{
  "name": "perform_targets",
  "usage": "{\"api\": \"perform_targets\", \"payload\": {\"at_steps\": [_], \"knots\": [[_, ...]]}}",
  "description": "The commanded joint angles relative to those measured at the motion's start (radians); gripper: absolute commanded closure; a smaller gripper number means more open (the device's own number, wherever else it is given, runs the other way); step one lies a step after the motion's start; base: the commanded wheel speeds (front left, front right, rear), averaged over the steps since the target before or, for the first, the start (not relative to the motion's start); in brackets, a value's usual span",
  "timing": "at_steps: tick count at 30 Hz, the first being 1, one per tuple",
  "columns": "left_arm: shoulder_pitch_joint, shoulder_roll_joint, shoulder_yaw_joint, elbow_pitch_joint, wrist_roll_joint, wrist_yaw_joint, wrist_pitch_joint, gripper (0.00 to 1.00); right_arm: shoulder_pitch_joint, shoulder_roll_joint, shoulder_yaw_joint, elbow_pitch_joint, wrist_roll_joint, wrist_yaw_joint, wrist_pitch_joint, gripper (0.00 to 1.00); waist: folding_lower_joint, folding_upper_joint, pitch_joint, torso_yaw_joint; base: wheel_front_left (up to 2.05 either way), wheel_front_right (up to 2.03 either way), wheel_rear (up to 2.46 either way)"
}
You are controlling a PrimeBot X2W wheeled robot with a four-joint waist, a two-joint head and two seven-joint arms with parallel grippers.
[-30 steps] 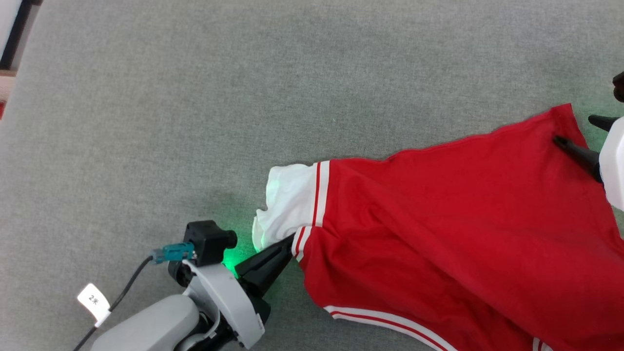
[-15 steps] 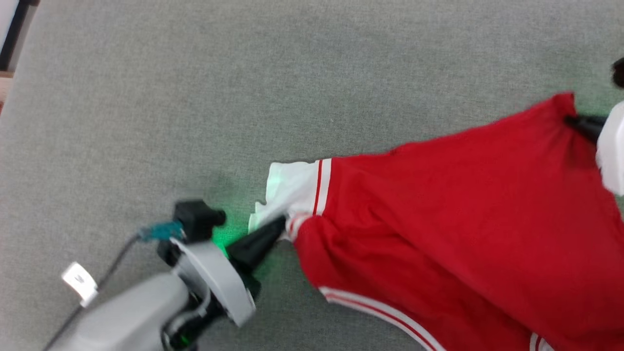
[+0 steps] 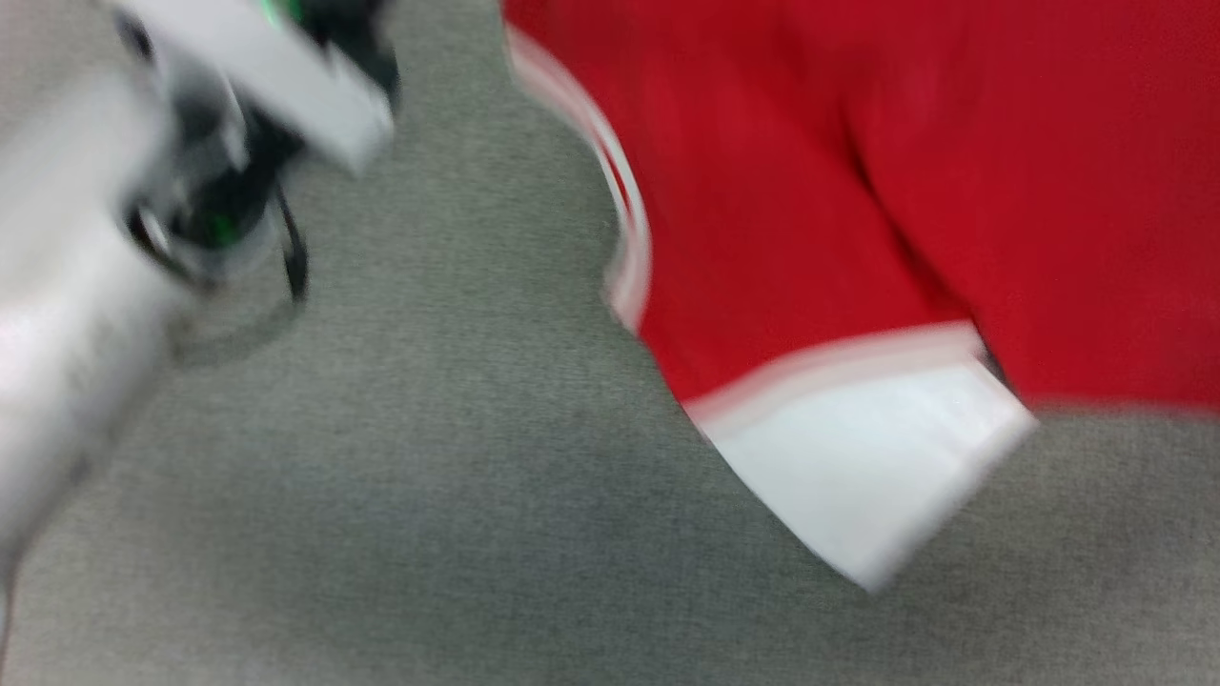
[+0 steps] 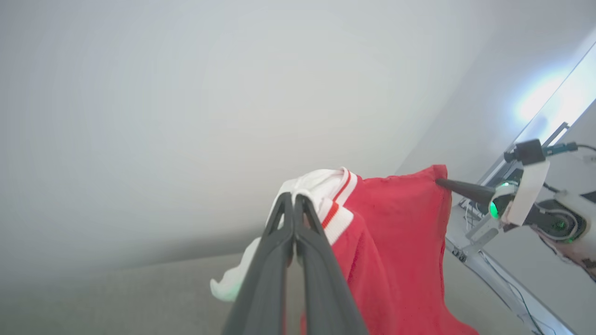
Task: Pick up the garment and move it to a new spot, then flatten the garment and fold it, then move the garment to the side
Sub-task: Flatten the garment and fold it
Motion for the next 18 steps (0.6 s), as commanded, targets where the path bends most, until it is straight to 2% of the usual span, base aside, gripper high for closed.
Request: {"api": "perform_targets", "payload": {"at_steps": [1, 5, 11, 14, 18], "knots": [[-0.062, -0.017, 0.024, 0.034, -0.024, 0.001, 0.012, 1.0, -0.043, 0.019, -0.024, 0.035, -0.022, -0.002, -0.021, 1.0, 0.0, 0.0, 0.03, -0.03, 0.0, 0.0, 0.0], [-0.28, -0.067, 0.08, 0.184, -0.045, 0.001, 0.042, 1.0, -0.191, 0.084, -0.098, 0.153, -0.087, -0.002, -0.108, 1.0, 0.0, 0.0, 0.054, -0.06, 0.0, 0.0, 0.0], [-0.527, -0.133, 0.131, 0.377, -0.009, 0.001, -0.023, 1.0, -0.351, 0.166, -0.192, 0.323, -0.169, -0.002, -0.274, 1.0, 0.0, 0.0, 0.068, -0.095, 0.0, 0.0, 0.0], [-0.551, -0.145, 0.124, 0.398, -0.027, 0.001, -0.019, 1.0, -0.371, 0.195, -0.199, 0.374, -0.191, -0.002, -0.311, 1.0, 0.0, 0.0, 0.071, -0.104, 0.0, 0.0, 0.0], [-0.457, -0.137, 0.094, 0.363, -0.064, 0.001, -0.011, 1.0, -0.311, 0.218, -0.177, 0.4, -0.173, -0.002, -0.306, 1.0, 0.0, 0.0, 0.078, -0.101, 0.0, 0.0, 0.0]]}}
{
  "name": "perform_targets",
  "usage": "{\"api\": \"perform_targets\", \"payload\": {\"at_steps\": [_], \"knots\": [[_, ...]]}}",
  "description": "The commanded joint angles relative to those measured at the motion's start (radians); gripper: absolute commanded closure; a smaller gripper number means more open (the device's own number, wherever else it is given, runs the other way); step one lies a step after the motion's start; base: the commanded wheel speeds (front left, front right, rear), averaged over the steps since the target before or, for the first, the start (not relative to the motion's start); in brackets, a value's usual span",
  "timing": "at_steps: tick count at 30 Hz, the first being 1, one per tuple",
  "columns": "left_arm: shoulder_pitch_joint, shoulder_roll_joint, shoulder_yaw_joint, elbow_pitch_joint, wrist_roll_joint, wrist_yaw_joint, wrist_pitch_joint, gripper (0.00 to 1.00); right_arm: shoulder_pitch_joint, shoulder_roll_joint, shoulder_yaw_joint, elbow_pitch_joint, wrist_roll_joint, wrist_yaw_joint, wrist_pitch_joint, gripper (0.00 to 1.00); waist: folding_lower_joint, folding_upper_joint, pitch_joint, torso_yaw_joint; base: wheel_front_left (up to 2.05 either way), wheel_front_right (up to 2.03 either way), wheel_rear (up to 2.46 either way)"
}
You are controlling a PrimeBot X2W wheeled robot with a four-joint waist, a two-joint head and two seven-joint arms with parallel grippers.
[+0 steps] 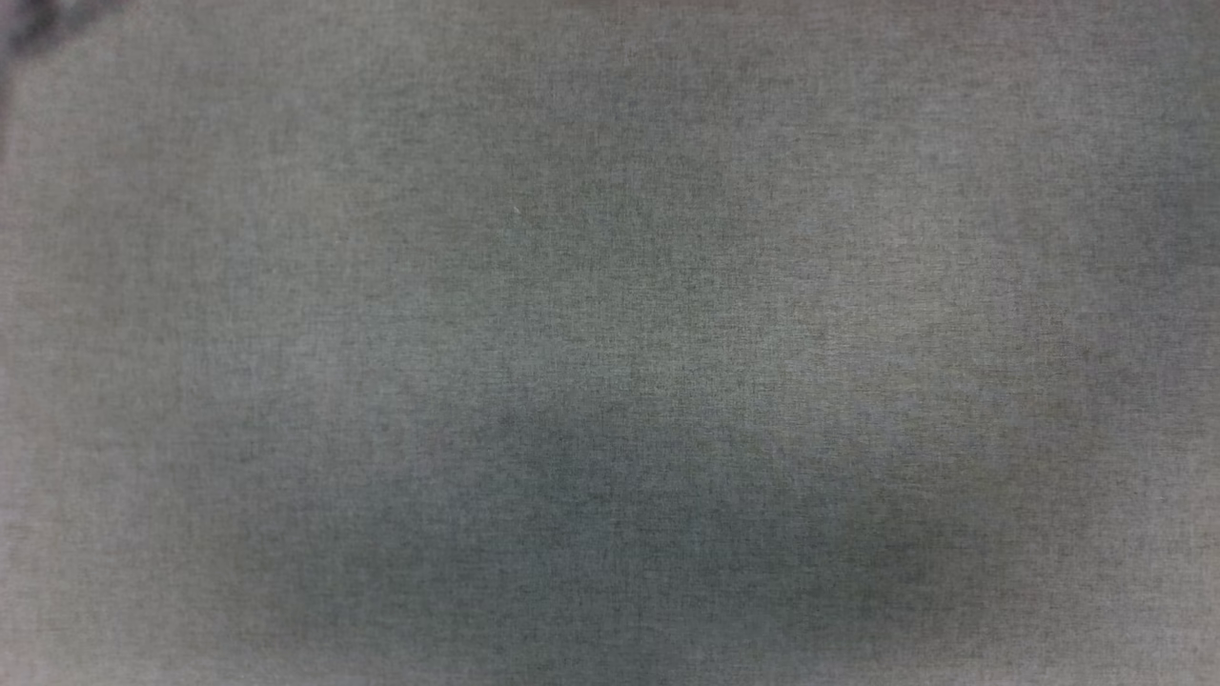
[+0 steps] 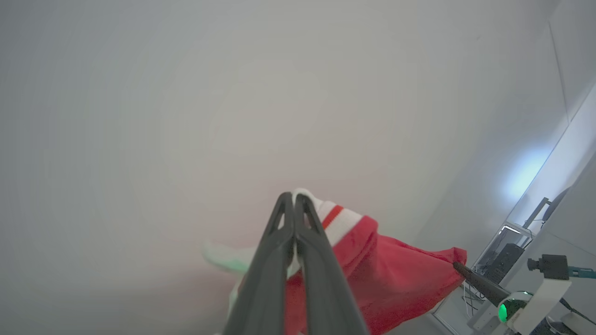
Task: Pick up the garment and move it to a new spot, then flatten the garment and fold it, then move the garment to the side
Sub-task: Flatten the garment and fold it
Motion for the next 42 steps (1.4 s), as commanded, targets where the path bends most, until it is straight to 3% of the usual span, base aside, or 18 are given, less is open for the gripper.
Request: {"api": "perform_targets", "payload": {"at_steps": [1, 8, 17, 25, 29, 36, 42], "knots": [[0.062, 0.017, -0.004, -0.016, -0.025, 0.001, -0.007, 1.0, 0.053, 0.006, 0.019, 0.002, 0.009, -0.002, 0.005, 1.0, 0.0, 0.0, 0.005, 0.001, 0.0, 0.0, 0.0], [0.373, 0.058, -0.064, -0.202, -0.096, 0.001, -0.031, 1.0, 0.267, -0.017, 0.109, -0.102, 0.09, -0.002, 0.024, 1.0, 0.0, 0.0, 0.017, 0.006, 0.0, 0.0, 0.0], [0.71, 0.146, -0.106, -0.453, -0.097, 0.001, -0.082, 1.0, 0.615, -0.172, 0.174, -0.378, 0.262, -0.002, 0.045, 1.0, 0.0, 0.0, -0.023, 0.02, 0.0, 0.0, 0.0], [0.937, 0.216, -0.18, -0.598, 0.02, 0.001, -0.098, 1.0, 0.933, -0.322, 0.133, -0.633, 0.387, -0.002, 0.059, 1.0, 0.0, 0.0, -0.095, 0.03, 0.0, 0.0, 0.0], [1.049, 0.237, -0.163, -0.652, 0.075, 0.001, -0.097, 1.0, 1.088, -0.382, 0.099, -0.748, 0.421, -0.002, 0.076, 1.0, 0.0, 0.0, -0.135, 0.036, 0.0, 0.0, 0.0], [1.25, 0.264, -0.064, -0.731, 0.138, 0.001, -0.097, 1.0, 1.353, -0.447, -0.012, -0.911, 0.443, -0.002, 0.094, 1.0, 0.0, 0.0, -0.187, 0.032, 0.0, 0.0, 0.0], [1.403, 0.278, 0.023, -0.796, 0.19, 0.001, -0.097, 1.0, 1.531, -0.455, -0.12, -1.002, 0.429, -0.002, 0.108, 1.0, 0.0, 0.0, -0.2, 0.028, 0.0, 0.0, 0.0]]}}
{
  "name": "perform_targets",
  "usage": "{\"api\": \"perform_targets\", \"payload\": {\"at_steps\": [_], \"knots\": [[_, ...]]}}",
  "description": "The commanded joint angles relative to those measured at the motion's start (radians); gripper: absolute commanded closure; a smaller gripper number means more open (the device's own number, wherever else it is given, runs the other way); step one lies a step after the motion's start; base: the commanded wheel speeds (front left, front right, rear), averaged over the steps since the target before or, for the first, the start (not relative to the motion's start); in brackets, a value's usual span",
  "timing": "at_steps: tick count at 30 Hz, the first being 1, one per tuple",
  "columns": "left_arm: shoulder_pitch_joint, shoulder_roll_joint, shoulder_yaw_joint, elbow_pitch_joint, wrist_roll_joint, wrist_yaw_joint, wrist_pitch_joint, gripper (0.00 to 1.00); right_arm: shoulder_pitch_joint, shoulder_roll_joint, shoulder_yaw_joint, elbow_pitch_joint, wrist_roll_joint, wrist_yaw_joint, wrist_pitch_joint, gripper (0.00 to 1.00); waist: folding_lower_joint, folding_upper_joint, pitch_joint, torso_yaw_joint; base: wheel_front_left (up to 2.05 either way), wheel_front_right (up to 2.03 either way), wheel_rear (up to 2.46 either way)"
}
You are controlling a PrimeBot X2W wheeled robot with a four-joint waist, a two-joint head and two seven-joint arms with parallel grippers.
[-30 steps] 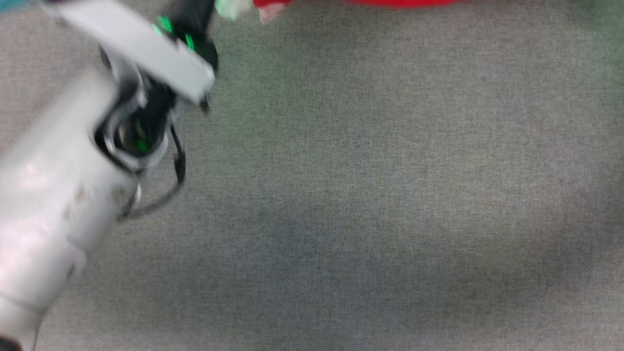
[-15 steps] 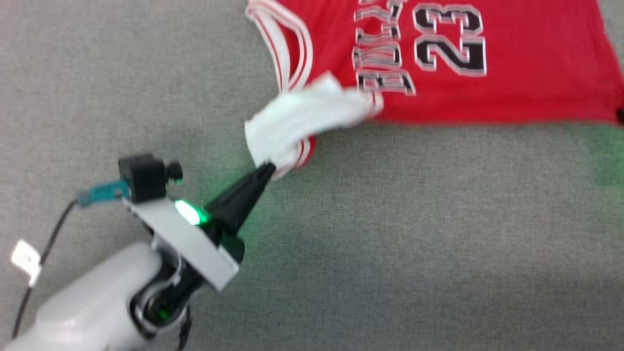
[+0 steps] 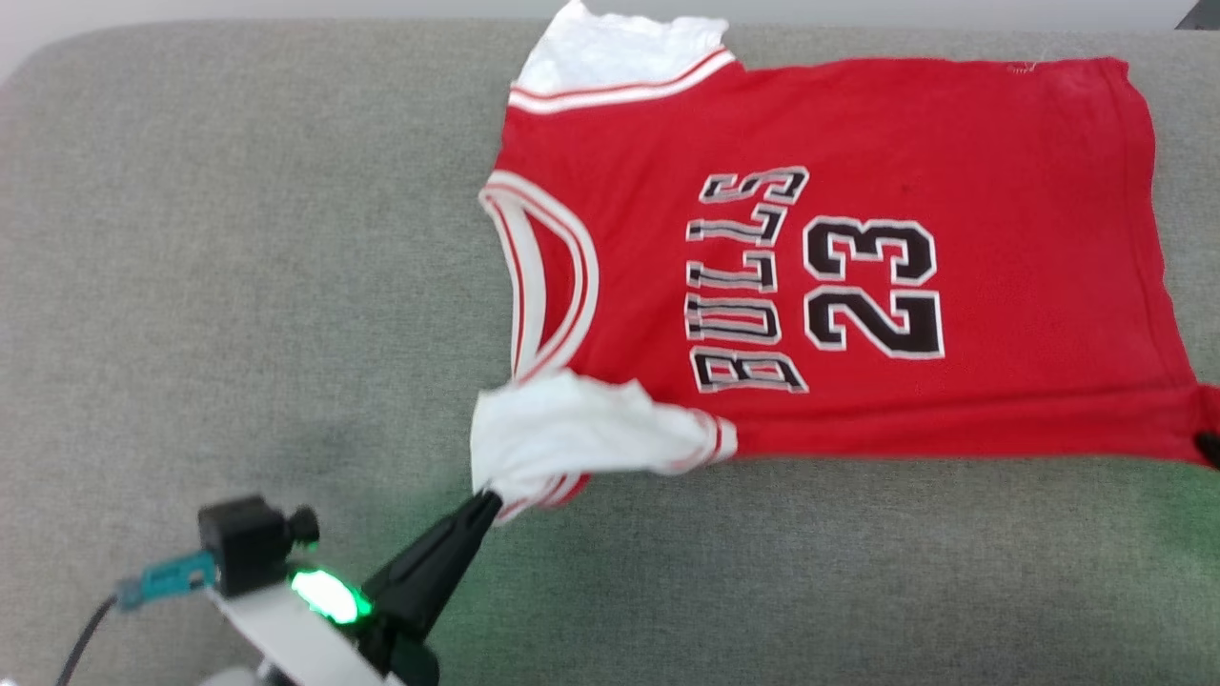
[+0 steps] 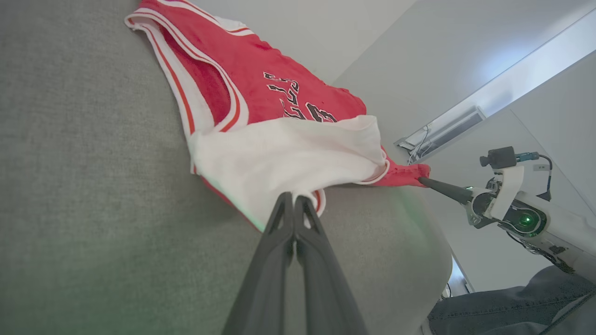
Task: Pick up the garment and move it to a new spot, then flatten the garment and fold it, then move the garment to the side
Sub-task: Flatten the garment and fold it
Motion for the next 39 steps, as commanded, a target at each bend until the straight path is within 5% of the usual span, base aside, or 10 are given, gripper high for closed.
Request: {"api": "perform_targets", "payload": {"at_steps": [1, 9, 20, 28, 39], "knots": [[0.028, 0.008, 0.01, -0.012, 0.011, 0.001, 0.001, 1.0, 0.029, 0.003, -0.025, -0.012, -0.01, -0.002, 0.008, 1.0, 0.0, -0.0001, -0.001, -0.003, 0.0, 0.0, 0.0], [0.1, 0.036, 0.056, -0.095, 0.078, 0.001, 0.002, 1.0, 0.201, 0.072, -0.231, -0.141, -0.079, -0.002, 0.088, 1.0, 0.0, -0.0001, 0.016, -0.005, 0.0, 0.0, 0.0], [-0.236, -0.004, 0.012, -0.065, 0.064, 0.001, 0.108, 1.0, 0.066, 0.201, -0.363, -0.224, -0.202, -0.002, 0.277, 1.0, 0.0, -0.0001, 0.053, -0.011, 0.0, 0.0, 0.0], [-0.416, -0.036, -0.017, 0.107, -0.023, 0.0, 0.097, 1.0, -0.111, 0.28, -0.34, -0.125, -0.259, -0.002, 0.33, 1.0, 0.0, -0.0001, 0.075, -0.034, 0.0, 0.0, 0.0], [-0.479, -0.101, -0.068, 0.361, -0.086, 0.0, 0.032, 1.0, -0.299, 0.353, -0.26, 0.118, -0.303, -0.002, 0.258, 1.0, 0.0, -0.0001, 0.106, -0.043, 0.0, 0.0, 0.0]]}}
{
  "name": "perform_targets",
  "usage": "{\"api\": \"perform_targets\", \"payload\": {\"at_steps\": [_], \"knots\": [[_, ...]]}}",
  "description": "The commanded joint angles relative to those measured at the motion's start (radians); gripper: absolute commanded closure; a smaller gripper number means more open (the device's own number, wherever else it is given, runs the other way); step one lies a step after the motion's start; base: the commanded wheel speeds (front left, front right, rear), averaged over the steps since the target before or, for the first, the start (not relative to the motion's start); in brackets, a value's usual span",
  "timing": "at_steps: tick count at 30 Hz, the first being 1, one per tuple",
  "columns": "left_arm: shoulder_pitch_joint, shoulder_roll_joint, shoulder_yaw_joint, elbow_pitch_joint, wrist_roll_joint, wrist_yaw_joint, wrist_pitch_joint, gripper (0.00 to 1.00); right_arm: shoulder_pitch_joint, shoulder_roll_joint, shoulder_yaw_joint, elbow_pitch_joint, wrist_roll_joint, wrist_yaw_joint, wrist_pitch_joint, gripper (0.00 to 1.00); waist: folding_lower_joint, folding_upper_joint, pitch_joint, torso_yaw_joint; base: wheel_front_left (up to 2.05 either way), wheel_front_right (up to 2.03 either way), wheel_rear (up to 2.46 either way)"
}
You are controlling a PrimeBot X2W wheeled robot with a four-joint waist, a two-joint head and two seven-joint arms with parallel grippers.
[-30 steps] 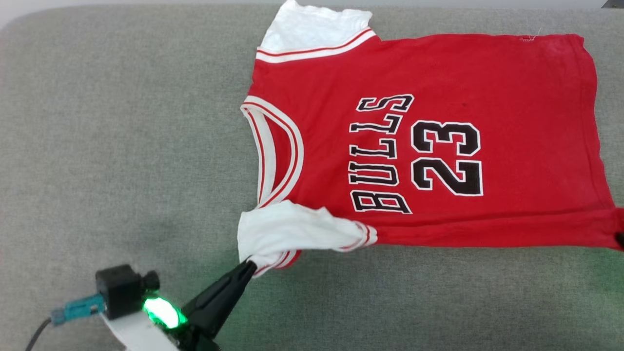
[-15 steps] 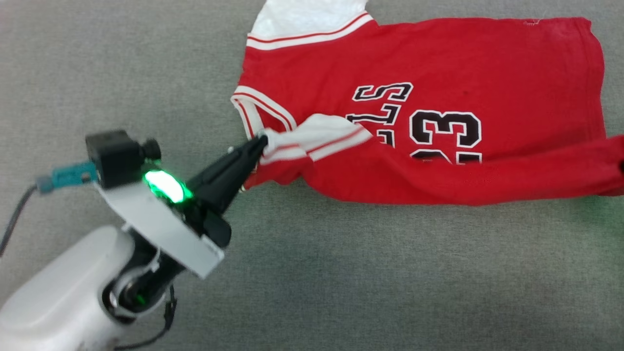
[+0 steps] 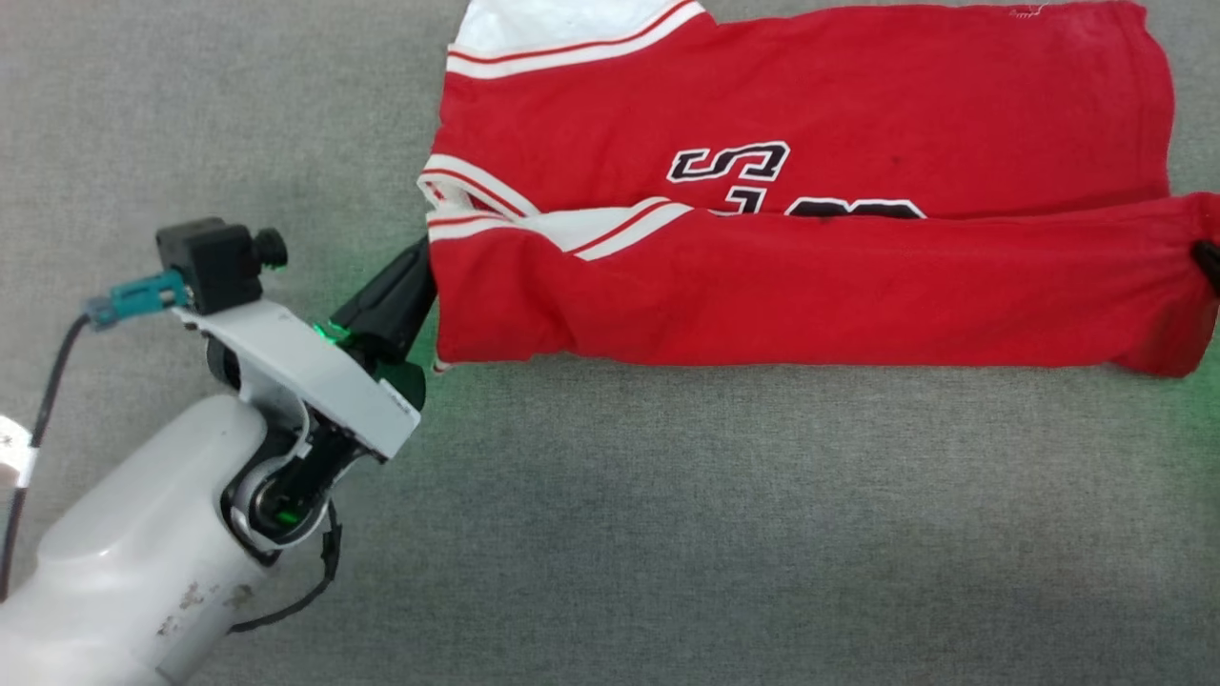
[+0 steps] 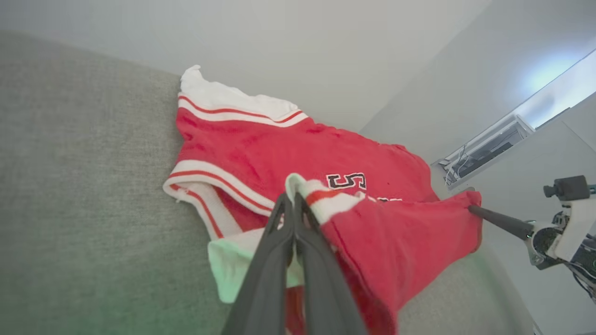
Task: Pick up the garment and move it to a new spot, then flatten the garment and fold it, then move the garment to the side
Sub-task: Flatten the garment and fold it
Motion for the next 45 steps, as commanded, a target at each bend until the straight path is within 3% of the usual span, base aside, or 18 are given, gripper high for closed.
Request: {"api": "perform_targets", "payload": {"at_steps": [1, 15, 17, 18, 19, 21, 22, 29, 33, 37, 38, 45], "knots": [[-0.009, -0.002, -0.016, 0.031, -0.004, 0.0, -0.002, 1.0, -0.019, 0.009, 0.012, 0.024, -0.002, -0.002, -0.014, 1.0, 0.0, -0.0001, 0.008, 0.003, 0.0, 0.0, 0.0], [-0.056, -0.038, -0.164, 0.268, 0.02, 0.001, -0.007, 0.98, -0.12, 0.044, 0.16, 0.23, -0.038, -0.002, -0.159, 1.0, 0.0, -0.0001, 0.002, -0.012, 0.0, 0.0, 0.0], [-0.068, -0.037, -0.178, 0.287, 0.036, 0.001, -0.013, 0.54, -0.126, 0.046, 0.179, 0.252, -0.044, -0.002, -0.179, 0.94, 0.0, -0.0001, -0.012, -0.012, 0.0, 0.0, 0.0], [-0.077, -0.032, -0.186, 0.294, 0.046, 0.001, -0.016, 0.16, -0.13, 0.045, 0.184, 0.262, -0.048, -0.002, -0.189, 0.77, 0.0, -0.0001, -0.02, -0.012, 0.0, 0.0, 0.0], [-0.085, -0.029, -0.194, 0.296, 0.053, 0.001, -0.018, 0.0, -0.131, 0.042, 0.19, 0.27, -0.05, -0.002, -0.199, 0.58, 0.0, -0.0001, -0.028, -0.011, 0.0, 0.0, 0.0], [-0.104, -0.02, -0.205, 0.295, 0.066, 0.001, -0.021, 0.0, -0.129, 0.034, 0.198, 0.286, -0.055, -0.002, -0.218, 0.07, 0.0, -0.0001, -0.046, -0.008, 0.0, 0.0, 0.0], [-0.114, -0.011, -0.214, 0.295, 0.072, 0.001, -0.021, 0.0, -0.126, 0.032, 0.2, 0.292, -0.054, -0.002, -0.226, 0.0, 0.0, -0.0001, -0.055, -0.006, 0.0, 0.0, 0.0], [-0.197, 0.051, -0.261, 0.298, 0.133, 0.009, 0.058, 0.0, -0.088, 0.011, 0.182, 0.304, -0.036, -0.002, -0.269, 0.0, 0.0, -0.0001, -0.118, 0.009, 0.0, 0.0, 0.0], [-0.214, 0.072, -0.273, 0.224, 0.073, 0.038, 0.215, 0.0, -0.066, 0.006, 0.175, 0.281, -0.037, -0.002, -0.28, 0.0, 0.0, -0.0001, -0.14, 0.014, 0.0, 0.0, 0.0], [-0.223, 0.11, -0.29, 0.095, -0.023, 0.1, 0.425, 0.0, -0.05, 0.013, 0.17, 0.252, -0.04, -0.002, -0.278, 0.0, 0.0, -0.0001, -0.146, 0.013, 0.0, 0.0, 0.0], [-0.223, 0.11, -0.29, 0.095, -0.023, 0.1, 0.425, 0.0, -0.05, 0.013, 0.17, 0.252, -0.04, -0.002, -0.278, 0.0, 0.0, -0.0001, -0.146, 0.013, 0.0, 0.0, 0.0], [-0.207, 0.184, -0.316, -0.099, -0.144, 0.221, 0.667, 0.0, -0.049, 0.03, 0.168, 0.199, -0.052, -0.002, -0.255, 0.0, 0.0, -0.0001, -0.127, -0.005, 0.0, 0.0, 0.0]]}}
